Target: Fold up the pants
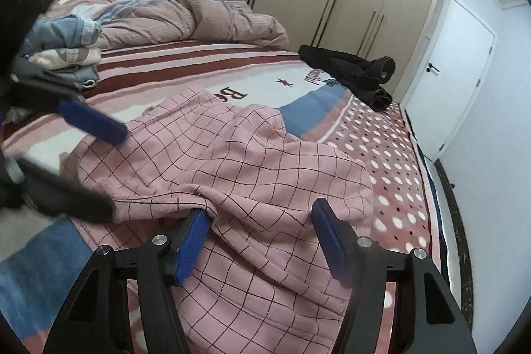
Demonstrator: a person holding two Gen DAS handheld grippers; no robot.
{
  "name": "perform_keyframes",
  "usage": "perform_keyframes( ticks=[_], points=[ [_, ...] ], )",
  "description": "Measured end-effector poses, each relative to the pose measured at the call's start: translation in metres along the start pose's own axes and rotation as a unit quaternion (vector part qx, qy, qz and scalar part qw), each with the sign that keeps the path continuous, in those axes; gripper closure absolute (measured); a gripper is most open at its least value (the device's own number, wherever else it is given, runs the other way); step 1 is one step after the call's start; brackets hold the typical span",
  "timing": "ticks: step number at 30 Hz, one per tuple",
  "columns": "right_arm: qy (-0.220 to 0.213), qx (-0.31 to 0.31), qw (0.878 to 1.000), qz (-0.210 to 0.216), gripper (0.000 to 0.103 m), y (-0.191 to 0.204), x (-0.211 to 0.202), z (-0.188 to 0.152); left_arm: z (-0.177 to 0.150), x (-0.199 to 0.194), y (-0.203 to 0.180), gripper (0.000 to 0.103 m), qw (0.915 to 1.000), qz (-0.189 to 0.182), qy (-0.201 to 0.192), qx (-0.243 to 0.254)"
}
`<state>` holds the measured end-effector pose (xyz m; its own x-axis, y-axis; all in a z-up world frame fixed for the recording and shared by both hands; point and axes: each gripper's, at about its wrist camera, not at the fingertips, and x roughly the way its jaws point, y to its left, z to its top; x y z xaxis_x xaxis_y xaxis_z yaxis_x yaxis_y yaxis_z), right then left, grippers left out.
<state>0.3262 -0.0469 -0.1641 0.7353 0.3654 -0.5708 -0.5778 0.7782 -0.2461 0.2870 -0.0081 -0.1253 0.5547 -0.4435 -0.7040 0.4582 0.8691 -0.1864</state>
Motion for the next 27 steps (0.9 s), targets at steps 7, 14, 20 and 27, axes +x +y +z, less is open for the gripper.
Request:
perform_keyframes(
  ticks=[7,14,20,27],
  points=[
    [0.004,-0.001,1.000,0.003,0.046,-0.007,-0.001,-0.002,0.002,0.022,-0.005,0.088,0.9994,0.016,0.021,0.020],
    [-0.004,0.010,1.000,0.019,0.043,-0.008,-0.016,-0.008,0.008,0.001,0.010,0.101,0.9995,0.012,-0.017,-0.023],
    [-0.004,-0.016,1.000,-0.014,0.040,0.012,-0.013,-0.011,0.015,-0.025,0.012,0.101,0.9986,0.004,-0.045,-0.029],
    [-0.006,0.005,0.997,-0.082,0.083,0.002,0.001,-0.006,0.013,-0.033,0.010,0.101,0.9985,0.000,-0.048,-0.028]
  ],
)
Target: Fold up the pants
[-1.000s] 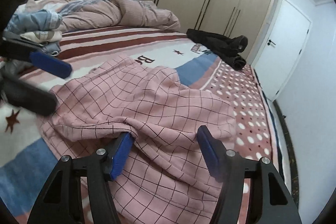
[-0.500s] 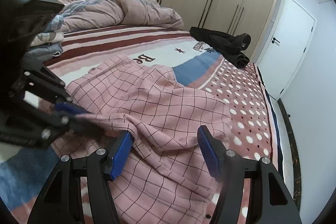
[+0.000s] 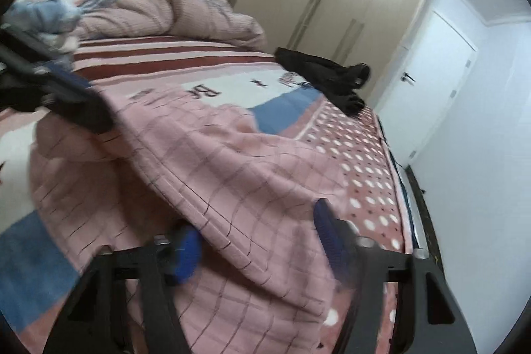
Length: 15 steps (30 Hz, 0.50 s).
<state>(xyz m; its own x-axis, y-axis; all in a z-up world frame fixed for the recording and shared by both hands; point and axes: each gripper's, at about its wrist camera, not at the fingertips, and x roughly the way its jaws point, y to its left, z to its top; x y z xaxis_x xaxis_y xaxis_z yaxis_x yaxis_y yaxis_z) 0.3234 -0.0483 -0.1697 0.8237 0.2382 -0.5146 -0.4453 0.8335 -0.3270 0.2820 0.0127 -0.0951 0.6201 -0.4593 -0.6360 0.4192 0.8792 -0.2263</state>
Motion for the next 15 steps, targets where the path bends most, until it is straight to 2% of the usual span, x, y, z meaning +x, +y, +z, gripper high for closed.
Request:
perform_keyframes(
  ticks=[1,3,7,11,15],
  points=[
    [0.002,0.011,1.000,0.005,0.103,-0.006,-0.001,0.000,-0.002,-0.001,-0.001,0.101,1.0000,-0.003,0.002,0.001],
    [-0.008,0.023,0.999,0.027,0.102,-0.015,-0.012,-0.001,-0.005,-0.001,-0.002,0.101,1.0000,-0.006,0.005,0.006],
    [0.000,-0.003,0.998,0.058,0.103,-0.017,-0.033,-0.007,-0.013,-0.001,-0.007,0.101,0.9995,-0.008,0.021,0.020],
    [0.022,-0.028,0.997,0.065,0.103,-0.012,-0.045,-0.022,-0.027,0.003,-0.010,0.101,0.9985,-0.012,0.044,0.031],
    [0.038,-0.018,0.997,0.065,0.103,-0.017,-0.039,-0.032,-0.036,0.015,-0.011,0.101,0.9975,-0.022,0.063,0.025]
  ],
)
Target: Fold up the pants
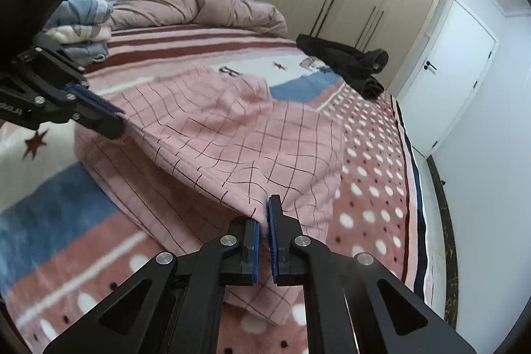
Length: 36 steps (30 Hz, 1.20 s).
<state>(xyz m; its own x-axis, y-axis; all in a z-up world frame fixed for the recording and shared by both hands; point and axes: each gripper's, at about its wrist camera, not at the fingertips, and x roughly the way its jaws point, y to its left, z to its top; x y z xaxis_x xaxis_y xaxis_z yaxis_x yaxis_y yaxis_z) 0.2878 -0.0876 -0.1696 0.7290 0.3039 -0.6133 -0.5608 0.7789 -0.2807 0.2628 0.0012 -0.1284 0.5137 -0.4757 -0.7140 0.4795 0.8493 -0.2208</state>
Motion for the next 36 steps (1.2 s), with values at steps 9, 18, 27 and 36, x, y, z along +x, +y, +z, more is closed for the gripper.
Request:
perform_keyframes(
  ticks=[9,18,27,36],
  points=[
    [0.025,0.011,0.999,0.033,0.102,0.000,0.008,-0.020,-0.017,0.020,0.005,0.099,0.9989,0.010,0.046,0.001],
    [-0.016,0.050,0.995,0.082,0.069,-0.018,-0.036,0.002,0.004,-0.028,0.018,0.068,0.9991,0.034,-0.019,-0.014],
    [0.018,0.112,0.991,0.074,0.069,-0.034,0.021,0.018,0.015,0.021,0.064,0.066,0.9914,0.091,0.012,-0.093],
    [0.020,0.140,0.988,0.068,0.068,-0.042,0.029,0.000,0.001,0.023,0.075,0.062,0.9906,0.067,0.027,-0.117]
  ],
)
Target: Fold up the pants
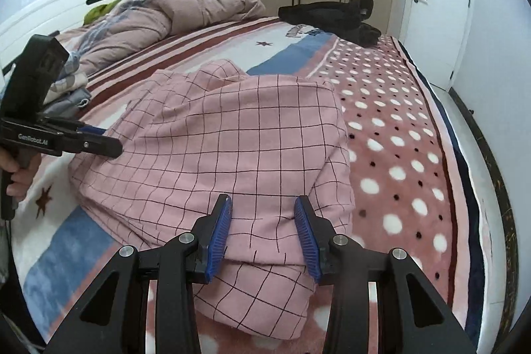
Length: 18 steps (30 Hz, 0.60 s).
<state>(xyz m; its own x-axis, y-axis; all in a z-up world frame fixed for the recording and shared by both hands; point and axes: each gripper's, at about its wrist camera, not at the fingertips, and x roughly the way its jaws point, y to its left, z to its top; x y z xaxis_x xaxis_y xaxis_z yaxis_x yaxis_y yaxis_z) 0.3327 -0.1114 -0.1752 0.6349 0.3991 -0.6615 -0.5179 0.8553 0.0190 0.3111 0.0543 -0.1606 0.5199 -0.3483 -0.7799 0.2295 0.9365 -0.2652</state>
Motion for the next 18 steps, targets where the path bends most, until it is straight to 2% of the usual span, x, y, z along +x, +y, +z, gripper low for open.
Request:
perform_keyframes(
  ticks=[1,3,5,6,7,8,9,12,15,17,18],
  points=[
    [-0.002,-0.001,1.000,-0.002,0.069,0.001,-0.001,-0.001,0.000,0.002,-0.004,0.061,0.9995,0.028,0.000,0.017],
    [0.002,-0.009,1.000,-0.020,0.068,0.002,-0.003,-0.001,-0.002,0.000,-0.006,0.057,0.9979,0.055,-0.002,0.034],
    [0.018,-0.009,0.999,-0.033,0.068,-0.003,0.000,-0.003,-0.005,-0.004,-0.004,0.054,0.9975,0.065,-0.004,0.029],
    [0.028,-0.004,0.999,-0.037,0.063,-0.005,0.001,-0.005,-0.006,-0.008,0.000,0.054,0.9981,0.059,-0.006,0.016],
    [0.037,0.008,0.998,-0.040,0.053,-0.011,0.002,-0.007,-0.004,-0.015,0.006,0.052,0.9993,0.036,-0.011,-0.008],
    [0.038,0.027,0.998,-0.033,0.049,-0.017,0.001,-0.008,-0.003,-0.021,0.010,0.052,0.9995,0.017,-0.017,-0.022],
    [0.033,0.048,0.998,-0.015,0.049,-0.025,-0.002,-0.008,0.000,-0.025,0.014,0.052,0.9992,0.008,-0.024,-0.030],
    [-0.002,0.078,0.997,0.010,0.049,-0.035,-0.014,0.002,0.014,-0.033,0.014,0.045,0.9983,0.016,-0.049,-0.028],
    [-0.034,0.071,0.997,0.027,0.050,-0.032,-0.020,0.020,0.033,-0.032,0.006,0.045,0.9969,-0.024,-0.070,-0.027],
    [-0.040,0.062,0.997,0.031,0.054,-0.027,-0.015,0.036,0.050,-0.025,-0.005,0.045,0.9955,-0.048,-0.080,-0.014],
    [-0.043,0.060,0.997,0.034,0.063,-0.026,-0.011,0.043,0.057,-0.021,-0.009,0.045,0.9955,-0.046,-0.082,-0.008]
  ],
)
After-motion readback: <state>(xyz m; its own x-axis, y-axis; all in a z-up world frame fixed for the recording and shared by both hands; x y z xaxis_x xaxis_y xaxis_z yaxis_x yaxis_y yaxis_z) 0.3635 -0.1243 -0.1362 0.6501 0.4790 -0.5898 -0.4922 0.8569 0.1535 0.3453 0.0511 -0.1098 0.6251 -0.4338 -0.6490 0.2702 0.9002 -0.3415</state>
